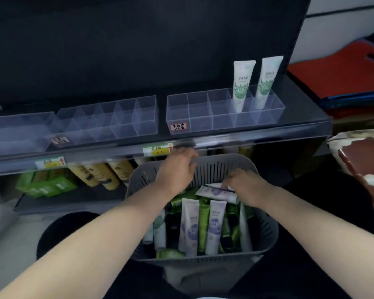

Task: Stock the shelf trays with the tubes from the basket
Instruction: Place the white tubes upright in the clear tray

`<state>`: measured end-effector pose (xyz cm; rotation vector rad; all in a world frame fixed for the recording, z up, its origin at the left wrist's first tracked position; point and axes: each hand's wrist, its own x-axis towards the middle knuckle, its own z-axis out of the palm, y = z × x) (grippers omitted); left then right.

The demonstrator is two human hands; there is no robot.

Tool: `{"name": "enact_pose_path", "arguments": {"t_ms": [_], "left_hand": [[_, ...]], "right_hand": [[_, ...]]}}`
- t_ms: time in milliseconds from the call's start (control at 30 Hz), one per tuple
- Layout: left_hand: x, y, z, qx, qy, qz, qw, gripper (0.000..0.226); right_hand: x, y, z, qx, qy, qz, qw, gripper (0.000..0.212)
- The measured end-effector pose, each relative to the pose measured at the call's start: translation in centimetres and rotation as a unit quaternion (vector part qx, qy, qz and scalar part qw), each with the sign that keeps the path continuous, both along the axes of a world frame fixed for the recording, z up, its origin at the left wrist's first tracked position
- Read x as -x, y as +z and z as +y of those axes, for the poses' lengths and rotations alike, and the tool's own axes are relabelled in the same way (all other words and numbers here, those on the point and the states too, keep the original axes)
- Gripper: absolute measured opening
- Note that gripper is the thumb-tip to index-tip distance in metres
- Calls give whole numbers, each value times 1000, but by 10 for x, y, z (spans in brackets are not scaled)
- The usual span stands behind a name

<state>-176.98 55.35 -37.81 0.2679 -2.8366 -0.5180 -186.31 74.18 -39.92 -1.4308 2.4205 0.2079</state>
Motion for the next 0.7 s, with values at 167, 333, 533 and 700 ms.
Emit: {"name": "enact_pose_path", "arguments": {"t_ms": [167,333,533,700], "left_hand": [[-6,-34,0,-37,15,-84,996,26],[-11,-47,-3,-51,27,-124,991,26],[-20,-54,-9,-66,56,-138,987,26],[-22,-53,-14,-75,76,-134,985,25]], "right_hand": [[-8,-6,6,-131,27,-8,991,41],[-7,-13,3,-127,-5,-59,990,28],[-10,-27,2,-10,-46,-95,994,19],[-11,-12,-9,102,-122,-161,974,27]]}}
